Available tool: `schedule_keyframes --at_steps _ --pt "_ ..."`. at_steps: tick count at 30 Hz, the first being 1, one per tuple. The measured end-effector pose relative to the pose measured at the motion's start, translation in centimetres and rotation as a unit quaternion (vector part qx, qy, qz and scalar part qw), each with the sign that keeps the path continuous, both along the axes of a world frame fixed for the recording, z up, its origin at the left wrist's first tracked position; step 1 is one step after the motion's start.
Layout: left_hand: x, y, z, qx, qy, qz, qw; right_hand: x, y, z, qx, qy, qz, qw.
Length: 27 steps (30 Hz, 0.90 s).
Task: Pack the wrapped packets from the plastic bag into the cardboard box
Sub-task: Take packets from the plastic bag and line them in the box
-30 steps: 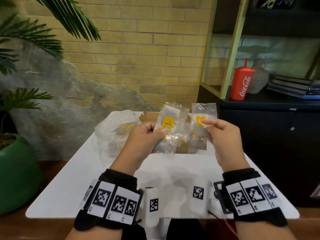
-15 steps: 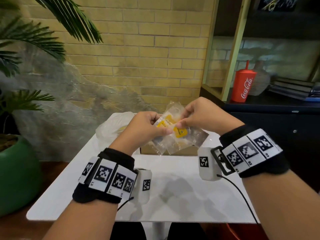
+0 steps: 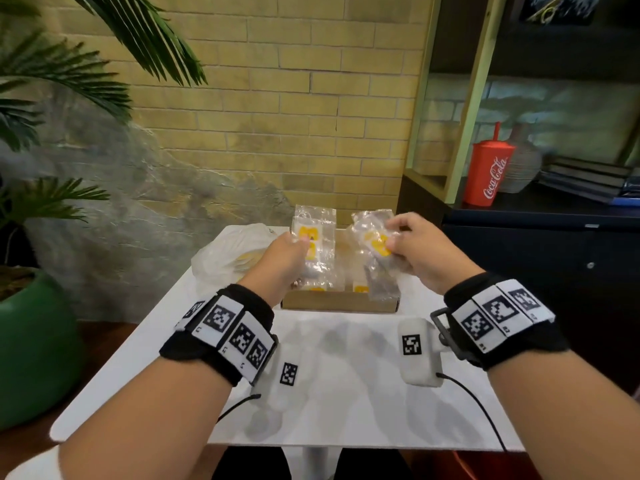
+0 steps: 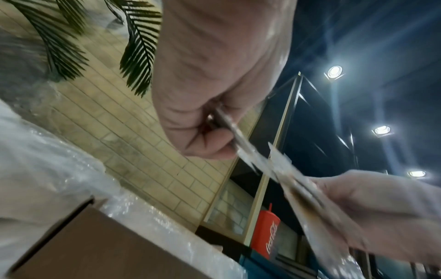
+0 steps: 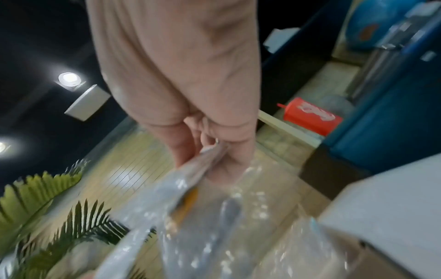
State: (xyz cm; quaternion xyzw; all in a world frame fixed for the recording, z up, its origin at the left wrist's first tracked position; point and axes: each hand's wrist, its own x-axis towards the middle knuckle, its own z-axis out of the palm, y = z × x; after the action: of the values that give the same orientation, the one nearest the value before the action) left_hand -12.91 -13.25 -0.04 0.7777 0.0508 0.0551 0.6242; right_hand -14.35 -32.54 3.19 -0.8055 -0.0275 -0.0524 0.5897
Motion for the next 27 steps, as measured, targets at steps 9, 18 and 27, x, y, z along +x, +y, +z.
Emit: schedule_keyframes --at_steps 9,18,27 --pt "-0.1 -3.1 -1.7 -0.071 0.059 -0.072 0.993 -0.4 3.7 -2.8 0.198 0.066 0.013 0.978" --pt "-0.4 -1.9 -2.6 -0.031 0.127 -0.282 0.950 0.7 4.7 -5.5 0.134 0.082 -0.008 0.987" --pt "0.8 -1.7 -3.1 0.047 0.066 -0.230 0.970 0.7 3.8 -5.8 0.062 0.069 0.060 0.994"
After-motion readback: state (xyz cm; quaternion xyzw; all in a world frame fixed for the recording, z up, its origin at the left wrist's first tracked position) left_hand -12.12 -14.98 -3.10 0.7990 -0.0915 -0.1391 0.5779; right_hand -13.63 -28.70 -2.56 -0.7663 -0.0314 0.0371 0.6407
